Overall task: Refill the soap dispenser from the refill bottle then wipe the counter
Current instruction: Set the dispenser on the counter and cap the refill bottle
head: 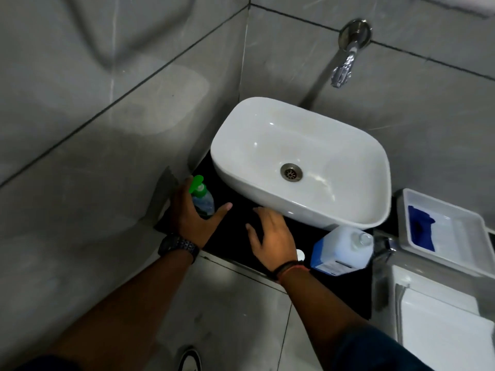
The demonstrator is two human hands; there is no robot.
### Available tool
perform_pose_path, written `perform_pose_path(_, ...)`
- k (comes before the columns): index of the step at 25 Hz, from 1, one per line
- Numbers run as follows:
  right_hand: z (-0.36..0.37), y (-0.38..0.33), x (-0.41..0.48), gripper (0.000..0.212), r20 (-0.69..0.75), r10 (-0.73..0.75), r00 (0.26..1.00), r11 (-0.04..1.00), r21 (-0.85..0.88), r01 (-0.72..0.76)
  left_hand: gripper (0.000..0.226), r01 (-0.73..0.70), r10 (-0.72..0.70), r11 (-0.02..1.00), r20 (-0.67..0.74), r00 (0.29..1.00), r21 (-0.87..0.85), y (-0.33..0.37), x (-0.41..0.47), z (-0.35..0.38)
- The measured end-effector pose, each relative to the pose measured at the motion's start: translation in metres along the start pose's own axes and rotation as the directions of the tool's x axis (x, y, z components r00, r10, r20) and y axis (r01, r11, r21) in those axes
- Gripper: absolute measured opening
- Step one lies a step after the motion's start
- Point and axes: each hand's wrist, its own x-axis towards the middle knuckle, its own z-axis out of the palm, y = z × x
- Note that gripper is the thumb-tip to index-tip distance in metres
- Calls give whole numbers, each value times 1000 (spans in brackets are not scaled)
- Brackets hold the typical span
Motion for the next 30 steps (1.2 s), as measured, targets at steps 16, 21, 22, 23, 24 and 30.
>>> perform_pose_path(16, -170, 55, -45, 23, -452, 186, 872, 983, 78, -169, 117, 558, -499, 822, -326, 802, 114, 72, -58, 32)
perform_pose_path(21, -155, 83, -76, 34, -368, 493, 788, 863, 323, -389, 102, 543, -489, 805, -251, 835, 239, 100, -94, 74)
perform_pose_path(22, -151, 89, -82, 42, -287, 535, 795, 830, 356, -430, 96, 485, -449, 825, -185, 874, 291, 100, -99, 82)
perform_pose_path(23, -147, 95, -87, 52, -186, 558, 808, 800, 378, -466, 90, 402, -403, 852, -70, 913, 335, 97, -101, 90)
perform_pose_path(24, -142, 102, -92, 62, -81, 563, 823, 779, 385, -495, 83, 297, -351, 884, 93, 932, 360, 94, -102, 98)
perform_pose_path(30, -117, 117, -98, 86, 100, 532, 841, 753, 397, -524, 78, -193, -181, 885, 695, 696, 424, 77, -108, 142)
